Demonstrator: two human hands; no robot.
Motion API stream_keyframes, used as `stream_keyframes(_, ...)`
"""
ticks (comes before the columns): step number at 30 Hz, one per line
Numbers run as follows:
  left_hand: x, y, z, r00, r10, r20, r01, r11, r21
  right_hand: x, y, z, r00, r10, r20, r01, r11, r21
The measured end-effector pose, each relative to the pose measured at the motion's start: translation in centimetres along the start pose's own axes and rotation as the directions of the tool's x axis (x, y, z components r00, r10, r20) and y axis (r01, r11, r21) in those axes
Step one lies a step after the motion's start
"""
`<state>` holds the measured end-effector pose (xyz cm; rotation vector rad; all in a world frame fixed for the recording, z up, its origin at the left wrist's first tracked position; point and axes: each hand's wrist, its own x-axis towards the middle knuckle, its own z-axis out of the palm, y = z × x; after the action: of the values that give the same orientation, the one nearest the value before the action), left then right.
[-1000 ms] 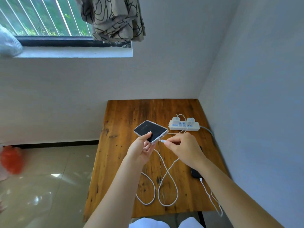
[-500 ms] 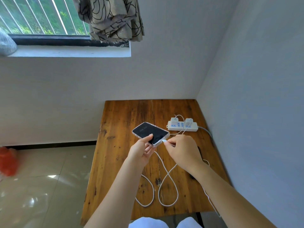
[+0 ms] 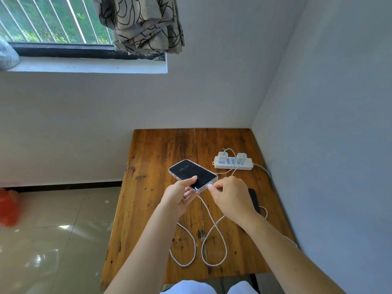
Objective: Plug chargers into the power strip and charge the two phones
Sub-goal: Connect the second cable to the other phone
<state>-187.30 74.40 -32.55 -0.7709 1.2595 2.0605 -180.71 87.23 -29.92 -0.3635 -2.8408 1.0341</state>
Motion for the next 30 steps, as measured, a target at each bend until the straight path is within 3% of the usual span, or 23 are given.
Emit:
stream_keyframes(9,-0.3,0.0,-0.6,0.999,-0.023,0.036,0.023,1.0,0.015,-0.1,1.0,-0.1,0.977,0.074,0.201,-0.115,0.972,0.203)
stream_keyframes(30,0.1,-0.1,-1.1,0.996,-0.022,0.083,0.02,1.0,0.015,0.3,2.0,0.1,0.968,0.044,0.247,-0.093,0.977,0.19)
